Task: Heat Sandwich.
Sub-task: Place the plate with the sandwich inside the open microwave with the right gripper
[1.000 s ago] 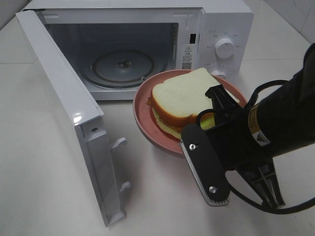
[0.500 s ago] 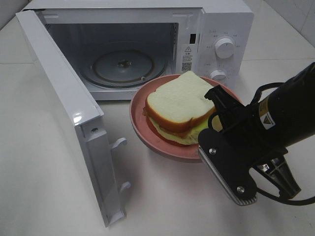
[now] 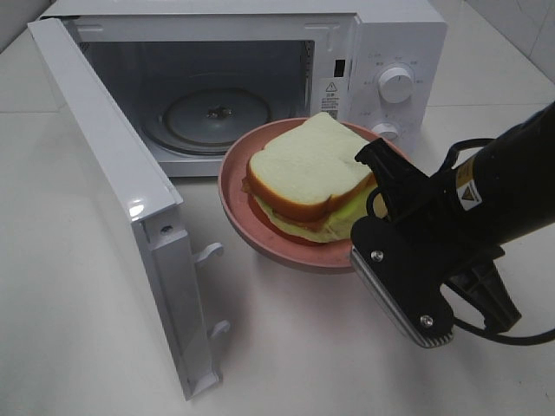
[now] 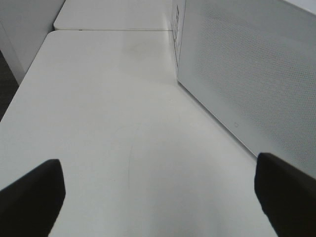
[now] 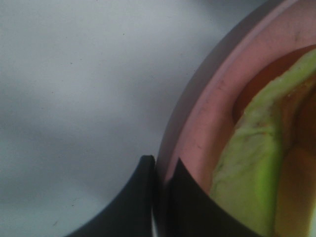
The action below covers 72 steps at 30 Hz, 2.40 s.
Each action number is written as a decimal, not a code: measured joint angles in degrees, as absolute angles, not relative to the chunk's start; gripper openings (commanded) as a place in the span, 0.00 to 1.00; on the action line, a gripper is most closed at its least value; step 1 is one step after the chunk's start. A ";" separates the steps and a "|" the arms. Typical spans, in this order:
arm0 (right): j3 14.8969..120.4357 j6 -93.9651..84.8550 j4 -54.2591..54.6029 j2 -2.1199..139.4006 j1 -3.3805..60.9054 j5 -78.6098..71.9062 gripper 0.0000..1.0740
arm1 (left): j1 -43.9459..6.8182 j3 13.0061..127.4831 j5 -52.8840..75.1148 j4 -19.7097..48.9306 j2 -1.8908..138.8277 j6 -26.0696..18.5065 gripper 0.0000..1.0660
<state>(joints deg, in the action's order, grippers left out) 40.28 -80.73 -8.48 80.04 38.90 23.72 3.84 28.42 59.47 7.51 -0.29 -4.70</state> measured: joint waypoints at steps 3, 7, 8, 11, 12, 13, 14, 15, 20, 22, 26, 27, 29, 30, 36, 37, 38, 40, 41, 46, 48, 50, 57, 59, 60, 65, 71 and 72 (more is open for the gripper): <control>41.20 -81.07 -8.48 80.84 38.90 23.61 0.00 | 3.84 28.42 59.47 7.51 -0.29 -4.70 0.92; 43.43 -81.30 -8.42 83.54 38.90 23.49 0.00 | 3.84 28.42 59.47 7.51 -0.29 -4.70 0.92; 44.75 -81.30 -8.37 85.03 38.90 23.49 0.00 | 3.84 28.42 59.47 7.51 -0.29 -4.70 0.92; 46.70 -81.53 -8.37 87.03 38.90 23.43 0.00 | 3.84 28.42 59.47 7.51 -0.29 -4.70 0.92; 46.70 -81.53 -8.37 87.03 38.90 23.43 0.00 | 3.84 28.42 59.47 7.51 -0.29 -4.70 0.92; 48.01 -81.82 -8.37 88.46 38.90 23.43 0.00 | 3.84 28.42 59.47 7.51 -0.29 -4.70 0.92; 48.64 -81.93 -8.37 89.04 38.90 23.38 0.00 | 3.84 28.42 59.47 7.51 -0.29 -4.70 0.92; 49.33 -82.22 -8.37 89.73 38.90 23.38 0.00 | 3.84 28.42 59.47 7.51 -0.29 -4.70 0.92; 53.34 -82.33 -8.37 93.68 38.90 23.38 0.00 | 3.84 28.42 59.47 7.51 -0.29 -4.70 0.92; 54.03 -82.33 -8.37 94.31 38.90 23.38 0.00 | 3.84 28.42 59.47 7.51 -0.29 -4.70 0.92; 56.61 -82.33 -8.37 96.83 38.90 23.38 0.00 | 3.84 28.42 59.47 7.51 -0.29 -4.70 0.92; 57.30 -82.33 -8.37 97.46 38.90 23.38 0.00 | 3.84 28.42 59.47 7.51 -0.29 -4.70 0.92; 58.67 -82.33 -8.37 98.78 38.90 23.43 0.00 | 3.84 28.42 59.47 7.51 -0.29 -4.70 0.92; 59.36 -82.33 -8.37 99.35 38.90 23.43 0.00 | 3.84 28.42 59.47 7.51 -0.29 -4.70 0.92; 63.94 -82.28 -8.02 103.30 38.90 23.89 0.00 | 3.84 28.42 59.47 7.51 -0.29 -4.70 0.92; 63.94 -82.28 -8.02 103.30 38.90 23.89 0.00 | 3.84 28.42 59.47 7.51 -0.29 -4.70 0.92; 64.63 -82.28 -7.51 103.82 38.90 24.06 0.00 | 3.84 28.42 59.47 7.51 -0.29 -4.70 0.92; 65.83 -82.28 -7.22 104.74 38.90 24.24 0.00 | 3.84 28.42 59.47 7.51 -0.29 -4.70 0.92; 67.04 -82.22 -6.99 105.60 38.90 24.41 0.00 | 3.84 28.42 59.47 7.51 -0.29 -4.70 0.92; 70.53 -81.13 -6.99 108.23 38.90 26.53 0.00 | 3.84 28.42 59.47 7.51 -0.29 -4.70 0.92; 71.16 -80.79 -6.99 108.86 38.90 26.99 0.00 | 3.84 28.42 59.47 7.51 -0.29 -4.70 0.92; 72.71 -79.76 -6.99 110.18 38.90 27.67 0.00 | 3.84 28.42 59.47 7.51 -0.29 -4.70 0.92; 76.32 -79.24 -6.99 112.82 38.90 29.11 0.00 | 3.84 28.42 59.47 7.51 -0.29 -4.70 0.92; 78.21 -78.38 -6.99 114.08 38.90 29.79 0.00 | 3.84 28.42 59.47 7.51 -0.29 -4.70 0.92; 78.90 -78.09 -6.99 114.48 38.90 29.85 0.00 | 3.84 28.42 59.47 7.51 -0.29 -4.70 0.92; 82.68 -77.29 -6.99 116.83 38.90 31.28 0.00 | 3.84 28.42 59.47 7.51 -0.29 -4.70 0.92; 87.38 -75.46 -6.99 119.63 38.90 33.46 0.00 | 3.84 28.42 59.47 7.51 -0.29 -4.70 0.92; 89.32 -74.60 -6.99 120.72 38.90 33.86 0.00 | 3.84 28.42 59.47 7.51 -0.29 -4.70 0.92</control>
<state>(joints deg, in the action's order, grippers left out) 89.32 -74.60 -6.99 120.72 38.90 33.86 3.84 28.42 59.47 7.51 -0.29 -4.70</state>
